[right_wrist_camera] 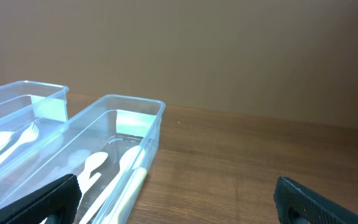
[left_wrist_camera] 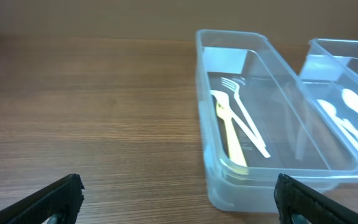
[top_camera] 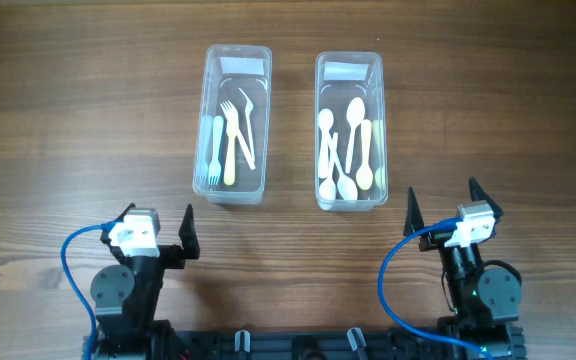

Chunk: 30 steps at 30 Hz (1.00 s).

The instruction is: Pack container

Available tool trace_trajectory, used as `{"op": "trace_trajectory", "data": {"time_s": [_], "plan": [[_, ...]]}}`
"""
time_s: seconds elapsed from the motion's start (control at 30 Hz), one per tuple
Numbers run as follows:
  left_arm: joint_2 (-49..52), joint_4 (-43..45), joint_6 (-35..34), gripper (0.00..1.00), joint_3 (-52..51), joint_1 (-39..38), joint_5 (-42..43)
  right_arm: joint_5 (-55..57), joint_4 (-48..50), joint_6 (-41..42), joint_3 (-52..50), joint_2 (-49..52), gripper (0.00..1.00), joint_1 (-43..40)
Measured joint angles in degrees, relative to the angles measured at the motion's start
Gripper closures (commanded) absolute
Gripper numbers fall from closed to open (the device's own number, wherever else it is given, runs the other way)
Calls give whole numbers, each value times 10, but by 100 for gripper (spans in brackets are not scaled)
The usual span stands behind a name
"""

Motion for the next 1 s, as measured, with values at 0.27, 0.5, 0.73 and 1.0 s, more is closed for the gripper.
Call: {"op": "trace_trajectory", "data": {"time_s": [0.27, 0.5, 0.73, 1.0], "plan": [[0, 0, 1, 0, 0, -9, 0, 0, 0, 0, 0, 0, 0, 0], [0, 0, 2, 0, 0, -9, 0, 0, 0, 0, 0, 0, 0, 0], [0, 0, 2, 0, 0, -9, 0, 0, 0, 0, 0, 0, 0, 0], [0, 0, 4, 0, 0, -9, 0, 0, 0, 0, 0, 0, 0, 0]]}}
